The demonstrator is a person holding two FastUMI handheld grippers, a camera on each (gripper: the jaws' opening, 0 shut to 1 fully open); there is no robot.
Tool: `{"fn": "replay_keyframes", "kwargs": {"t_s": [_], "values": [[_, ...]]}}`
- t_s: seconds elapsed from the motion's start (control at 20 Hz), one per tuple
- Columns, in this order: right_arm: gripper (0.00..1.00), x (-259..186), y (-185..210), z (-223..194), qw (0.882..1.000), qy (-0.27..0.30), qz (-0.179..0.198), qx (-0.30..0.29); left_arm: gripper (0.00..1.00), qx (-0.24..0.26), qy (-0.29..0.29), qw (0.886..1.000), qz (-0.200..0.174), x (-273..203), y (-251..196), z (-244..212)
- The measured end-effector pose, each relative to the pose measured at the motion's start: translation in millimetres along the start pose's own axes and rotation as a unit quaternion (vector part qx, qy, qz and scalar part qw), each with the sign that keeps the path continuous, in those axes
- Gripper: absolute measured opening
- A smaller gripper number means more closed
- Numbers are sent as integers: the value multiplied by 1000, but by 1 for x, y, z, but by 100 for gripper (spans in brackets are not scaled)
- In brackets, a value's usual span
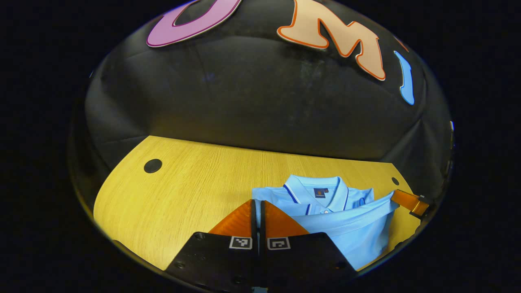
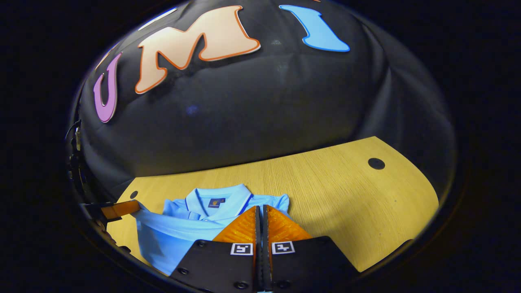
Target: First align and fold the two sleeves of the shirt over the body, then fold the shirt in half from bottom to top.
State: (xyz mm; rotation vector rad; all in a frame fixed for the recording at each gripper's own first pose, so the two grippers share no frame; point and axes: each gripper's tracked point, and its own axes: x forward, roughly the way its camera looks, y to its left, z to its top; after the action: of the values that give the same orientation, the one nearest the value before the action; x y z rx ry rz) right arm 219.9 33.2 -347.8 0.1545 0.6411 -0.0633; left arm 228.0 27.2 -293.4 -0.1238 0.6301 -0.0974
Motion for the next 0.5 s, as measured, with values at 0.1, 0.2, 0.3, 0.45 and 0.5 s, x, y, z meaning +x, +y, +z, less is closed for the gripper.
{"fn": "replay_keyframes", "kwargs": {"t_s": [0.1, 0.2, 0.3, 0.45, 0.5], "values": [[29, -1, -4, 4, 1000, -4, -12, 1, 4, 7, 6, 1000, 4, 0, 1, -5], [76, -10, -3, 17, 1000, -27, -11, -13, 68, 6, -14, 1000, 3, -9, -3, 9], [98, -33, 0, 39, 998, -61, -9, -32, 99, 14, -50, 999, 8, -24, -3, 25], [98, -82, 17, 70, 993, -112, 5, -41, 96, 38, -97, 994, 17, -71, -9, 55], [98, -102, 20, 80, 991, -129, 10, -43, 96, 44, -115, 992, 20, -90, -11, 65]]}}
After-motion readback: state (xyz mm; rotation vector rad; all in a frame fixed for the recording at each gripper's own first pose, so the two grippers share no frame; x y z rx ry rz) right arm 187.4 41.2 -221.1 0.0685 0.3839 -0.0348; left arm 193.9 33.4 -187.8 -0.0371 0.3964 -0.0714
